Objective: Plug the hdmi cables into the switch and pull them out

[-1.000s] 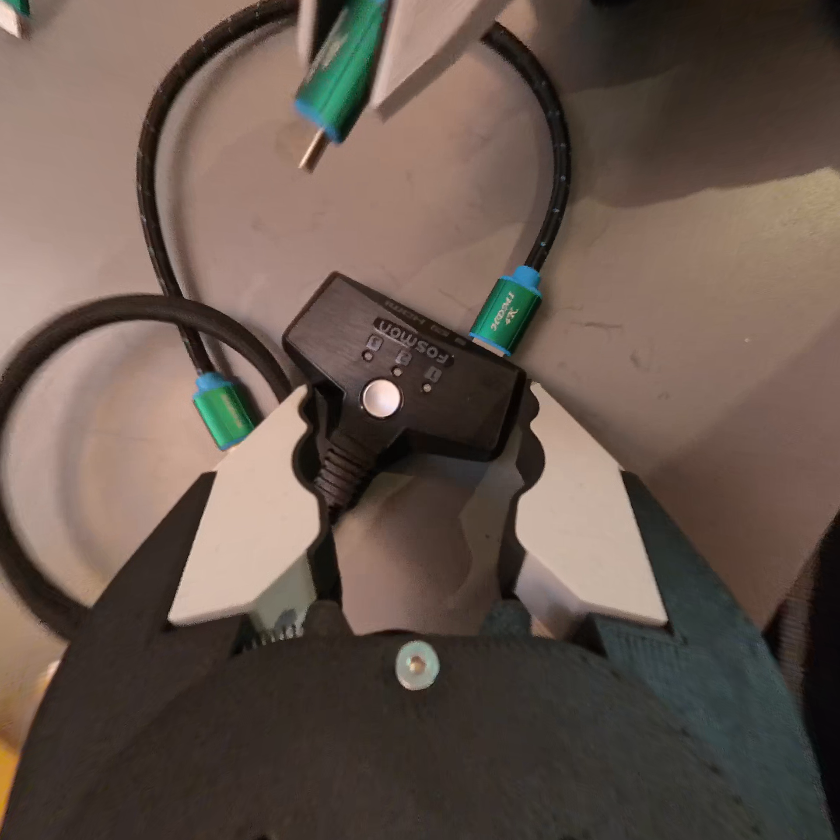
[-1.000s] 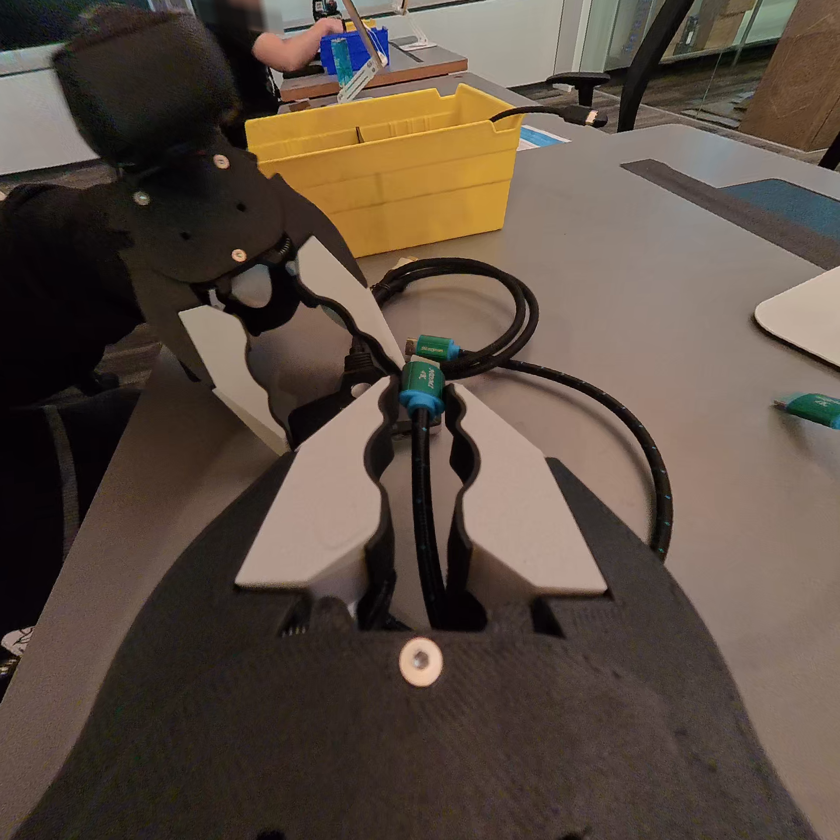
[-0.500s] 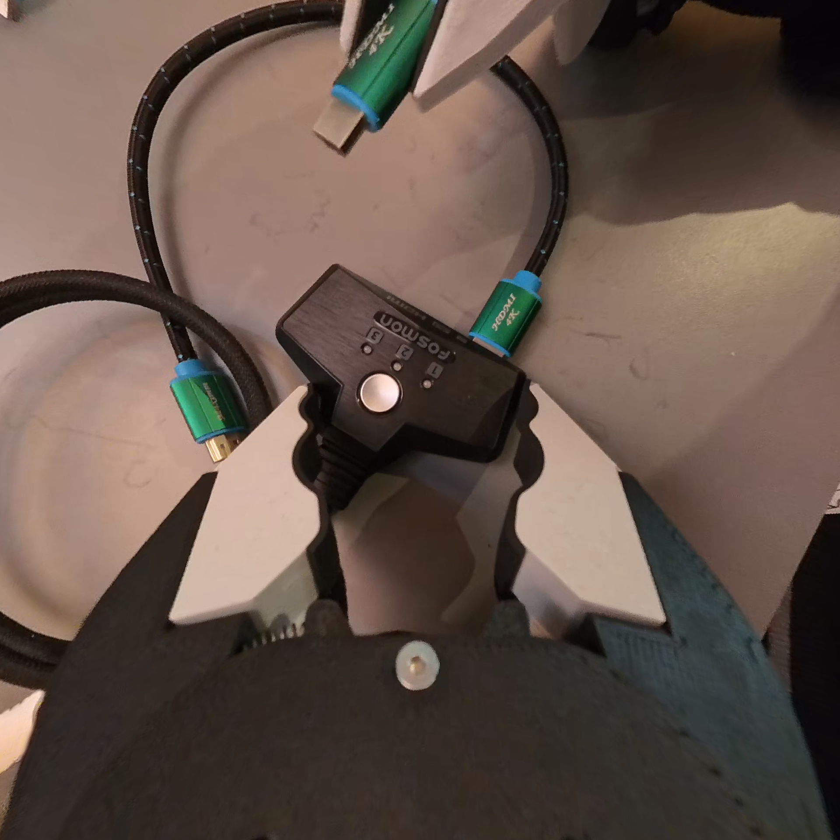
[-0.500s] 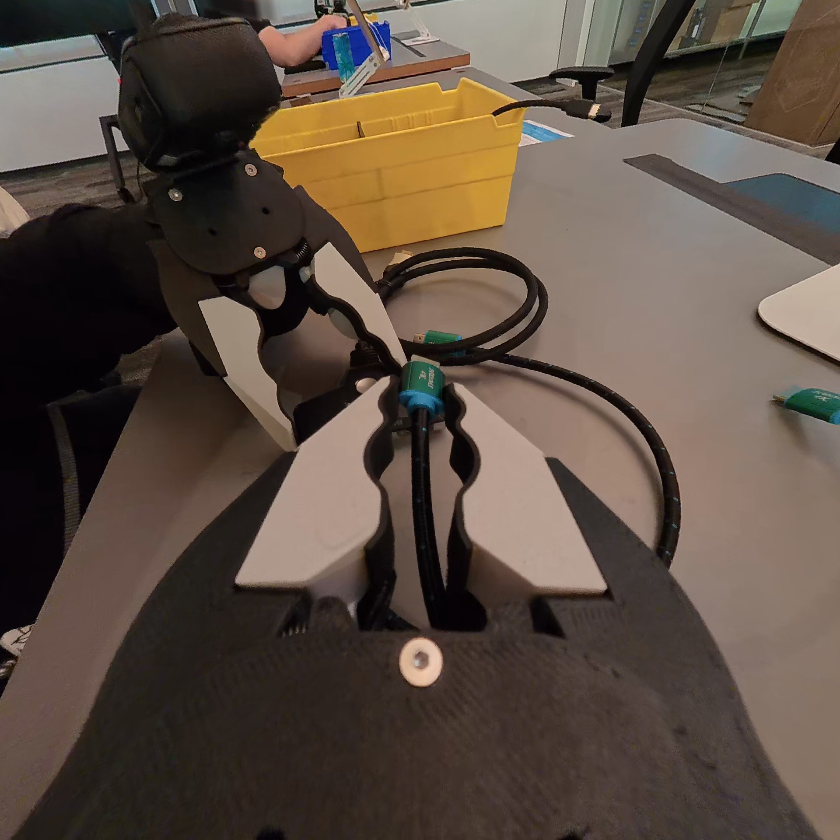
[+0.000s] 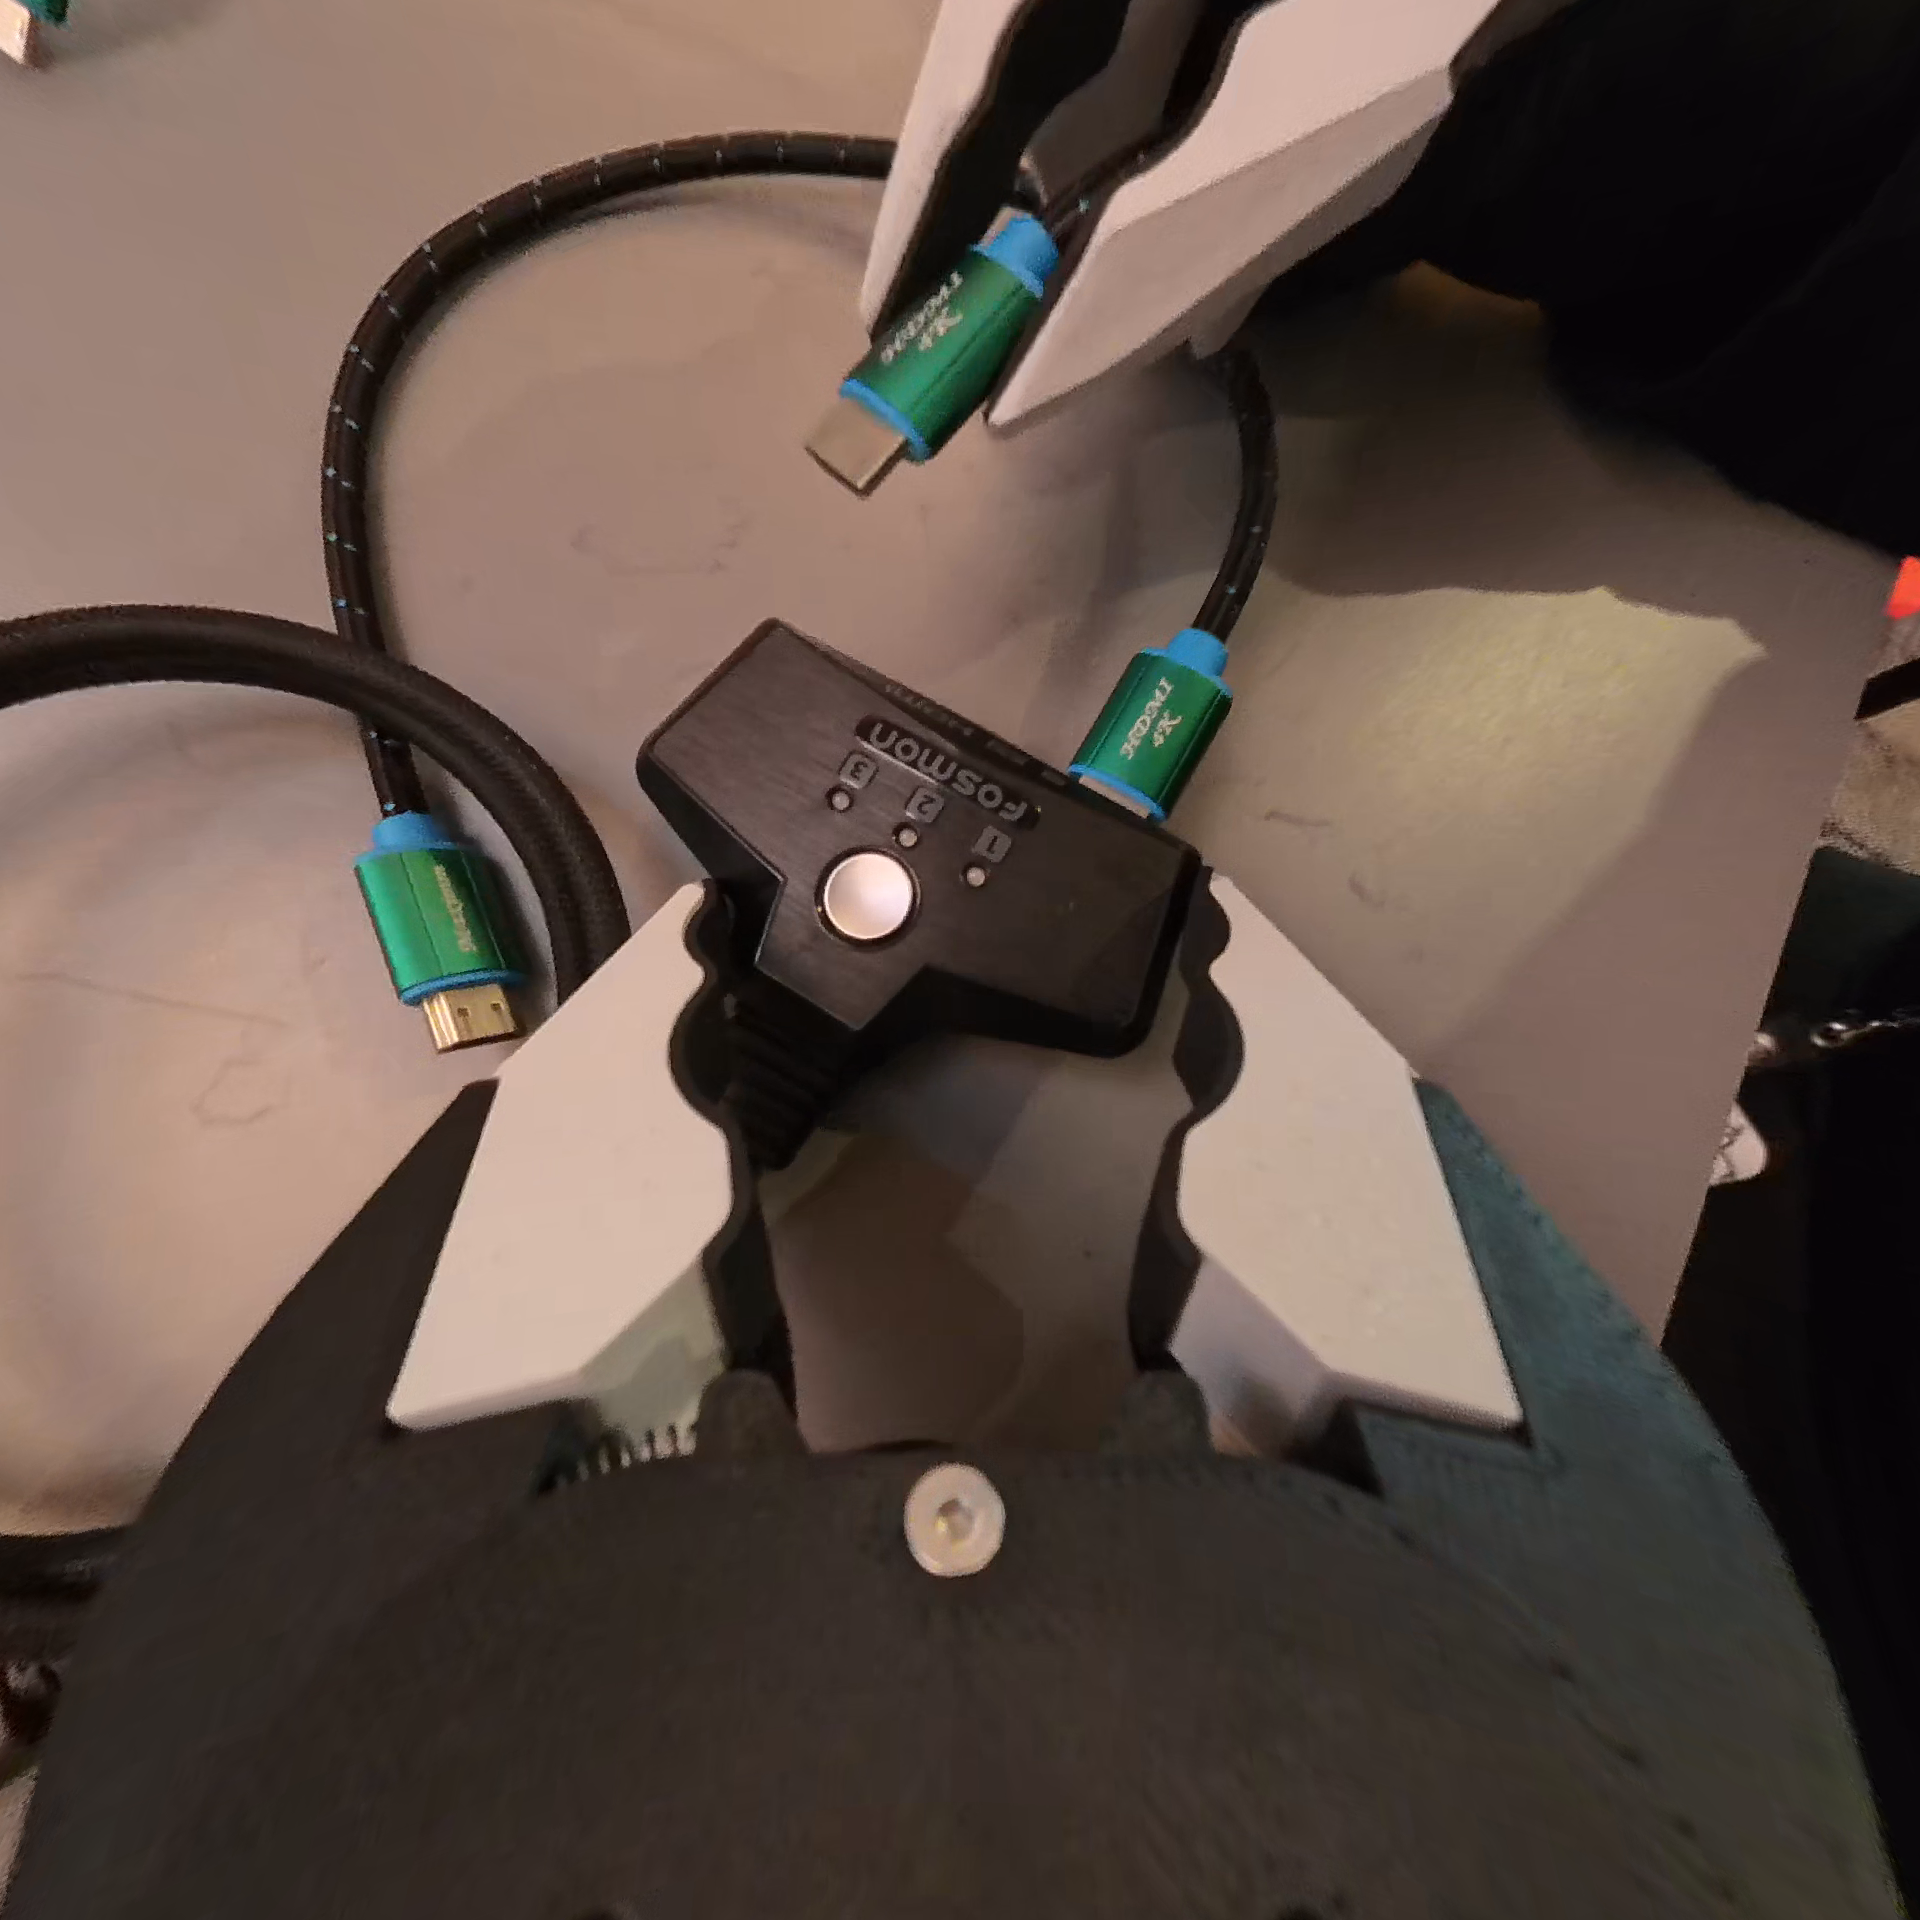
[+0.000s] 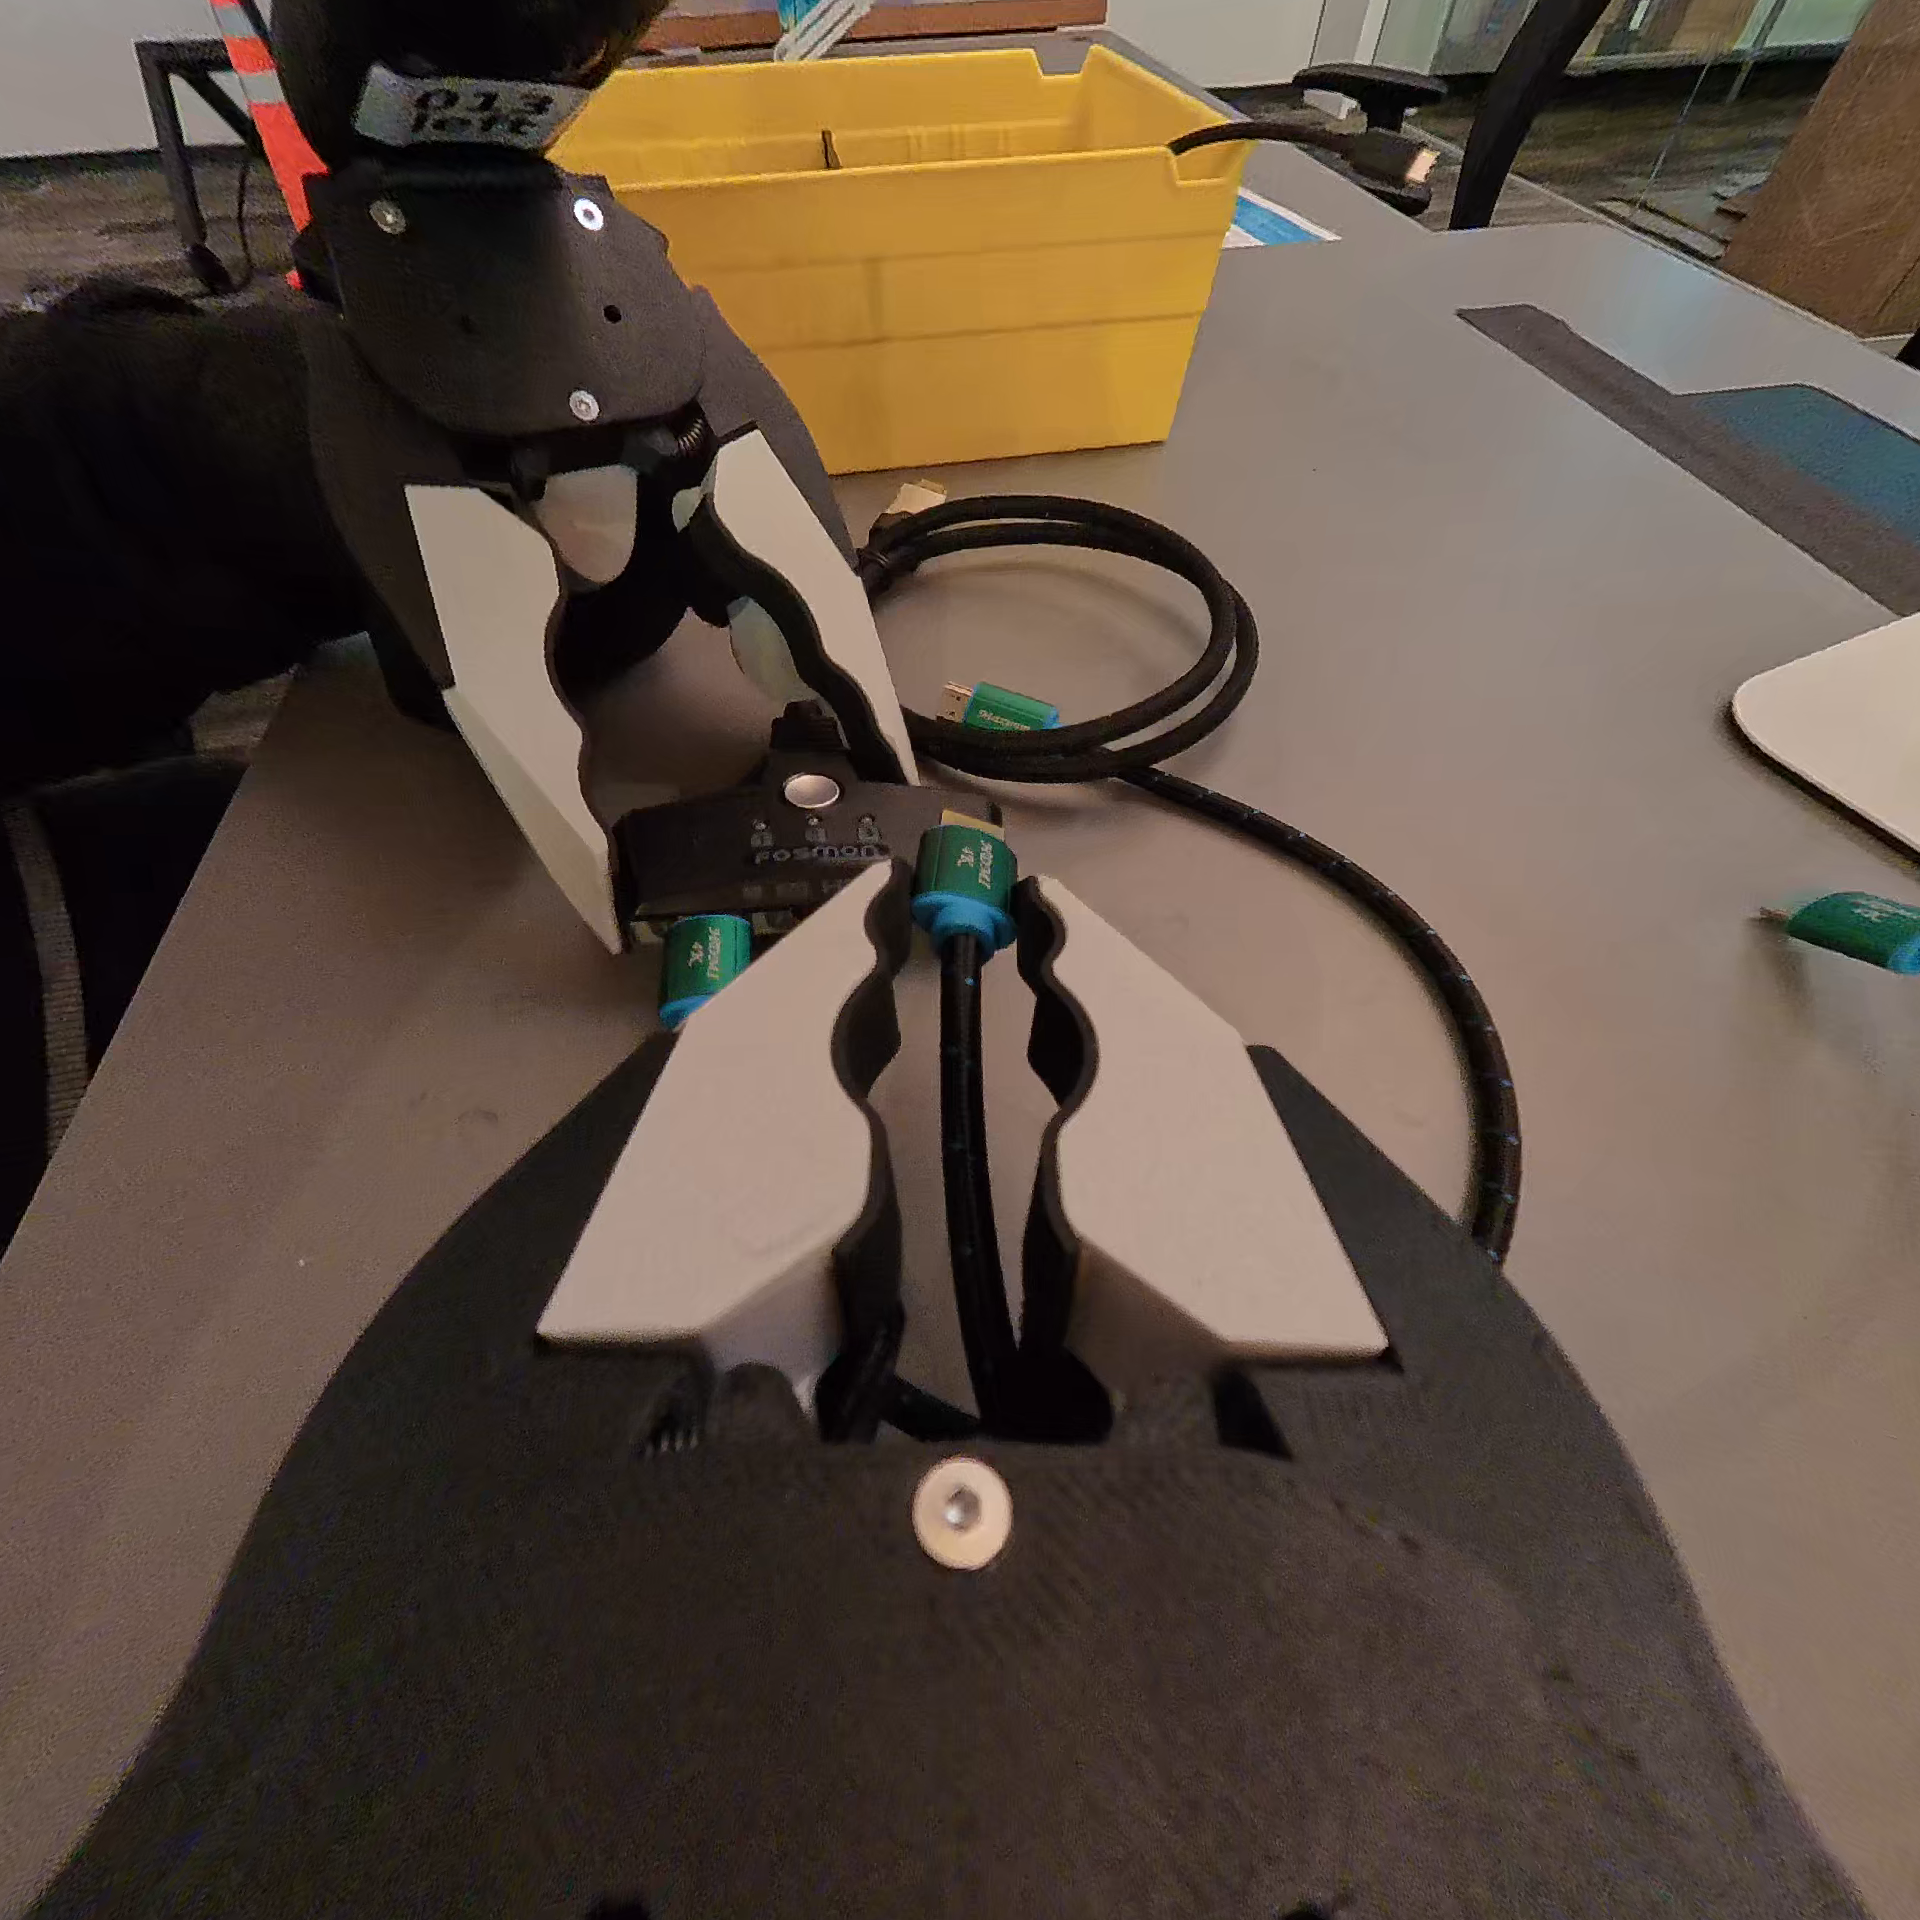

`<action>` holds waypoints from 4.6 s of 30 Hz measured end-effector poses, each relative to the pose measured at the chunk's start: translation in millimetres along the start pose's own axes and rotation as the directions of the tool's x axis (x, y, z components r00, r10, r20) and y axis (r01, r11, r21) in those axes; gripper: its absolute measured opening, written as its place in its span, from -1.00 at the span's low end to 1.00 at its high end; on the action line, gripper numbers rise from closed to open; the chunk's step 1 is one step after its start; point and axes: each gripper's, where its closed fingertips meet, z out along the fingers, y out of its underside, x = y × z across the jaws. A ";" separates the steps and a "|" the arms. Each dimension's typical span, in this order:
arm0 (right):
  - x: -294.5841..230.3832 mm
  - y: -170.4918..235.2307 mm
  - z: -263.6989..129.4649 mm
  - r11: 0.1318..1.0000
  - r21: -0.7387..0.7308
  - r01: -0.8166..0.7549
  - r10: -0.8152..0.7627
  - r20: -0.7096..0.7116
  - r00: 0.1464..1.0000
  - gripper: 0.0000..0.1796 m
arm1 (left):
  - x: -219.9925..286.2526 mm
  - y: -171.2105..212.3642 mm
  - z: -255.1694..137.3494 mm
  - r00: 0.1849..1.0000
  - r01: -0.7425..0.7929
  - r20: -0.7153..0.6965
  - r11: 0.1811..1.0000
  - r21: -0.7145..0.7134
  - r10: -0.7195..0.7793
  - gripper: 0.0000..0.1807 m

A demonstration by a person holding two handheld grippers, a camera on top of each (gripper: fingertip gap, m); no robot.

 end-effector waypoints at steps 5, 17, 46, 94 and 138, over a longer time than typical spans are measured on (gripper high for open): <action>-1.4 -1.0 -0.9 1.000 -0.005 0.015 -0.015 0.005 1.000 -0.81 | 1.4 -5.2 -4.8 1.000 0.016 -0.027 0.999 0.048 -0.015 -0.06; -6.8 5.0 3.1 0.997 -0.039 0.059 -0.058 0.030 0.998 -0.81 | 3.9 -9.1 -10.4 0.997 0.037 -0.074 0.994 0.105 -0.030 -0.07; -5.9 -24.1 -9.8 0.986 -0.048 0.157 -0.158 -0.002 0.988 -0.81 | 11.3 -15.8 -22.5 0.986 0.054 -0.166 0.980 0.191 -0.022 -0.07; -16.2 7.3 13.1 0.959 -0.104 0.263 -0.255 0.082 0.963 -0.81 | 7.0 -13.8 -21.9 0.990 0.039 -0.141 0.981 0.188 -0.012 -0.08; -15.3 7.0 24.6 0.980 -0.142 0.143 -0.124 0.133 0.983 -0.80 | 2.2 -11.9 -24.4 0.986 0.091 -0.158 0.978 0.186 -0.062 -0.10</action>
